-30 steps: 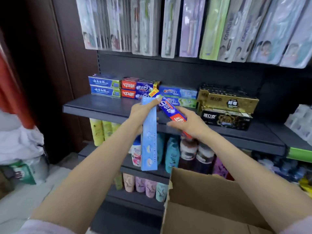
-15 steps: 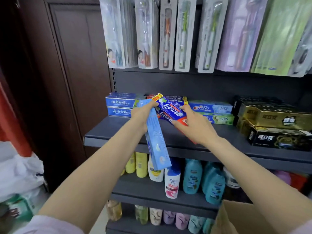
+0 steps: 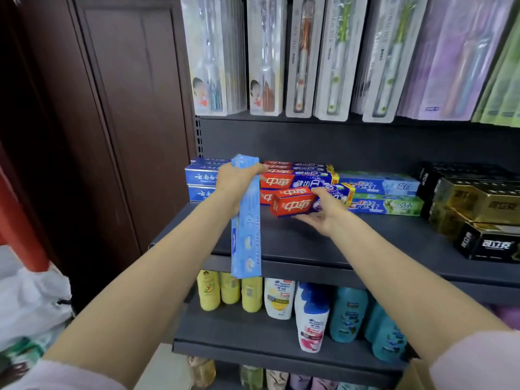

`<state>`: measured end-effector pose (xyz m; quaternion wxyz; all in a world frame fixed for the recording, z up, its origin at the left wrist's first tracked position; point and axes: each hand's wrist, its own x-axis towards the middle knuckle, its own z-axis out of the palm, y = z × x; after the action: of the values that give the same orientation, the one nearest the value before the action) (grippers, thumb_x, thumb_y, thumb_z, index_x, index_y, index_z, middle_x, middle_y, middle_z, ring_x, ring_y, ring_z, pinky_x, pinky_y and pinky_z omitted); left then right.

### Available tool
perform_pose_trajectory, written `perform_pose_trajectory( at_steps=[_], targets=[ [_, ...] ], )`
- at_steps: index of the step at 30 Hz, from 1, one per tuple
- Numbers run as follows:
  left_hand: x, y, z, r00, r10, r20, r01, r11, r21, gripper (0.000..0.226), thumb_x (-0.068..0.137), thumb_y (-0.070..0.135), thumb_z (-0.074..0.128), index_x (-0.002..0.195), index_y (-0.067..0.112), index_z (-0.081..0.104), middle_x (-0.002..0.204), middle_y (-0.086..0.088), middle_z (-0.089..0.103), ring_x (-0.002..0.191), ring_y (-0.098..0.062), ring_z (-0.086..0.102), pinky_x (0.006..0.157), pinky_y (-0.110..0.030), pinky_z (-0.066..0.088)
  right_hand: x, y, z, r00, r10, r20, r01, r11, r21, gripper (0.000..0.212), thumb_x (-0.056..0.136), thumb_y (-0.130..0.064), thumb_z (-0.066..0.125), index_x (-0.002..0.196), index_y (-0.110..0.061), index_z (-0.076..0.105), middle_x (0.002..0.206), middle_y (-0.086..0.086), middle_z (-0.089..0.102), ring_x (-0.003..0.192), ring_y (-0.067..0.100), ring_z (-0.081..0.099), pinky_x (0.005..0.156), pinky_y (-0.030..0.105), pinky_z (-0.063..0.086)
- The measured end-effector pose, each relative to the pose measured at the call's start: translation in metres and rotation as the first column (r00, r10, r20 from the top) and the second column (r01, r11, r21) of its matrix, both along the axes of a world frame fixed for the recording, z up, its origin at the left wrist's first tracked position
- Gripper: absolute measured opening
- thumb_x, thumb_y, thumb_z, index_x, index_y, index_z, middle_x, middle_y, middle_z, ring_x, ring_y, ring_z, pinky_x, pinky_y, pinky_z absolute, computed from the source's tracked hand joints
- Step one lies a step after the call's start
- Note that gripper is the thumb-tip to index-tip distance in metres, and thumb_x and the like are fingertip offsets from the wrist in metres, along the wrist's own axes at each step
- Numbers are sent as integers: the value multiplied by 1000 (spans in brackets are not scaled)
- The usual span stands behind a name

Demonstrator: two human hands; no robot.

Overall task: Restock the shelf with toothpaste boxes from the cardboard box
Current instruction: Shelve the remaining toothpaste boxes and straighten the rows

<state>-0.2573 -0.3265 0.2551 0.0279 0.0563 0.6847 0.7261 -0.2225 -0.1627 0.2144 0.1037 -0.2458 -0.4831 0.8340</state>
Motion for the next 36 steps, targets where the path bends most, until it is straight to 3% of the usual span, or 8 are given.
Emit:
perform_pose_trajectory(
  at_steps=[3,9,15,19,23,28,33,36],
  targets=[
    [-6,2,-4,1000,-15,8,15,1000,23,34,78,22,75,104,6,60,98,-17,71,56,-16,60,42,-20,50,-19,-11,-14,1000,6,-7,-6,999,-35,32,99,-20,43,127,-6,39,100,12,54,117,37,55,89,54,50],
    [-18,-2,-17,996,-70,60,70,998,4,33,79,28,75,100,11,57,102,-14,71,63,-17,64,68,-35,58,-33,6,-13,984,67,166,-99,977,188,34,97,-15,49,126,1,44,123,24,57,107,35,62,58,36,57],
    [-29,0,-24,991,-70,111,49,982,184,57,78,37,75,121,5,56,106,-16,70,69,-20,65,62,-29,56,-15,-10,-9,948,265,179,-319,811,490,38,94,-32,55,125,-10,51,118,14,62,101,24,62,89,36,50],
    [-31,8,-21,975,-76,208,0,940,341,67,78,42,73,130,7,49,97,-9,65,74,-21,64,67,-32,54,12,-26,0,821,554,135,-484,551,680,41,89,-40,57,124,-18,55,116,2,66,102,17,63,94,34,47],
    [-25,16,-13,959,-146,243,24,895,446,61,81,37,68,130,9,45,97,-10,57,84,-25,60,79,-37,53,24,-27,6,881,415,225,-334,210,919,51,73,-33,78,115,-23,50,102,-7,60,89,12,60,75,26,48],
    [-16,14,-15,982,-188,28,153,870,469,67,91,5,52,143,31,20,86,-5,56,75,-18,55,74,-32,51,35,4,19,907,351,233,-336,267,903,27,82,-23,68,105,-12,63,102,10,67,84,22,64,73,32,49],
    [-7,13,-17,934,-350,-71,356,903,242,37,89,2,60,122,16,52,96,-8,66,82,-21,65,76,-26,58,50,27,31,880,354,318,-406,212,889,14,82,-19,58,92,-8,56,91,5,65,78,20,61,72,31,47],
    [-1,31,-16,929,-362,-84,371,907,198,26,87,6,64,110,13,52,97,-9,66,82,-22,67,72,-26,60,59,45,36,883,317,346,-415,184,891,37,70,-29,59,97,-4,56,89,3,59,76,16,55,67,28,40]
  ],
)
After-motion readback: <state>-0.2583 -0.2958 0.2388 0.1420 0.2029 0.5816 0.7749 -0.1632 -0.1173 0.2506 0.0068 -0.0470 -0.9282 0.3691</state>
